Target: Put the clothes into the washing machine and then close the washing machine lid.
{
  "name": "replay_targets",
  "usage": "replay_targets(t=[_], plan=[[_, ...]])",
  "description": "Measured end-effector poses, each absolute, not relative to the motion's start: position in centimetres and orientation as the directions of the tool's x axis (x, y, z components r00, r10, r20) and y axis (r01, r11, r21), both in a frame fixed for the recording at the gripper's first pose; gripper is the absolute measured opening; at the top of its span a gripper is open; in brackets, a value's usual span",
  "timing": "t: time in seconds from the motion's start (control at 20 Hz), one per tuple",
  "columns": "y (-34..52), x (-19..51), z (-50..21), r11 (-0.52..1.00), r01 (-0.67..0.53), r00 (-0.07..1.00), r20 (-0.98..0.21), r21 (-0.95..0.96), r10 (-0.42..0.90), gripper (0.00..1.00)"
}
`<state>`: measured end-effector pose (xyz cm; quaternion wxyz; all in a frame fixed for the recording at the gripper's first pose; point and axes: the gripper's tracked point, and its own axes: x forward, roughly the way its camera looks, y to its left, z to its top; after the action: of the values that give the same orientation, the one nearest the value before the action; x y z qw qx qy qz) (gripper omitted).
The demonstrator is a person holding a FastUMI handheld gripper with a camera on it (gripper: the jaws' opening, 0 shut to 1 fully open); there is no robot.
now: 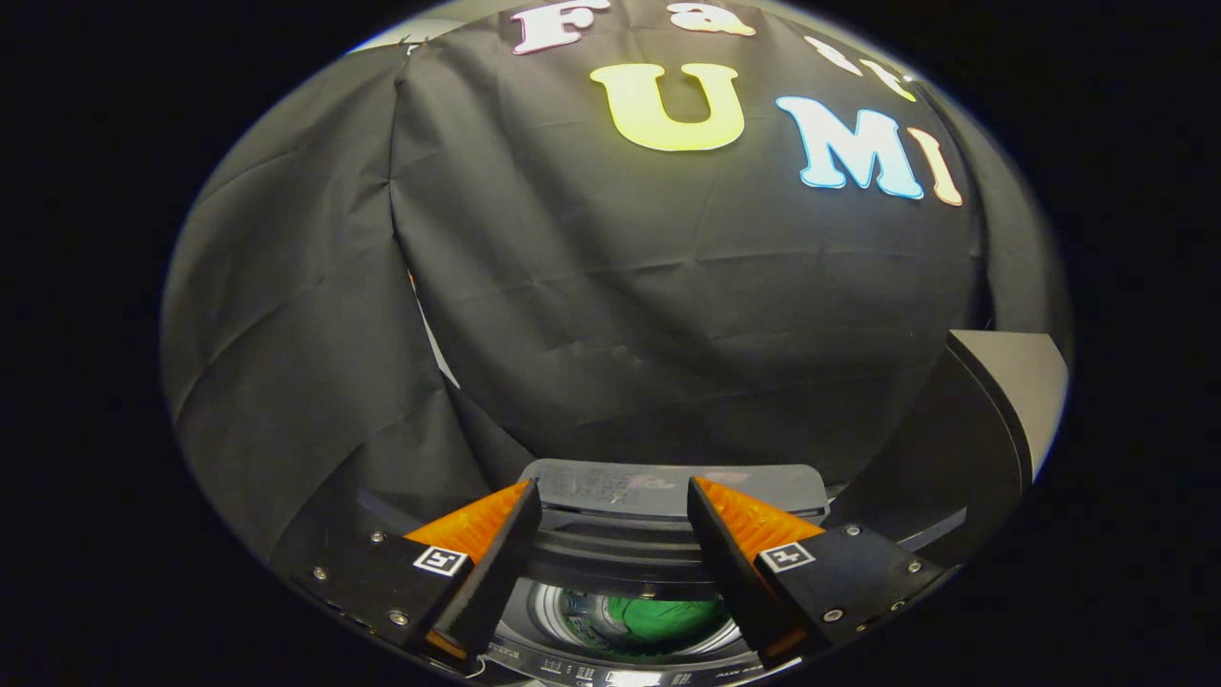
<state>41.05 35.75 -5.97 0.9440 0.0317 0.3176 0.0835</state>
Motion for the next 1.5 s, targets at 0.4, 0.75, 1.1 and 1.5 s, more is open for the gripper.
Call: replay_targets(t=[0.4, 0.75, 1.1, 1.5], plan=[[36.0, 37.1, -8.6, 0.971, -0.140, 0.772, -0.593, 0.192, 0.228, 0.95], [33.9, 33.9, -12.9, 0.981, -0.111, 0.744, -0.640, 0.160, 0.189, 0.96], [33.7, 31.8, -9.8, 0.968, -0.226, 0.807, -0.535, 0.112, 0.250, 0.96], [28.7, 28.4, -0.1, 0.967, -0.250, 0.913, -0.320, 0.051, 0.253, 0.96]])
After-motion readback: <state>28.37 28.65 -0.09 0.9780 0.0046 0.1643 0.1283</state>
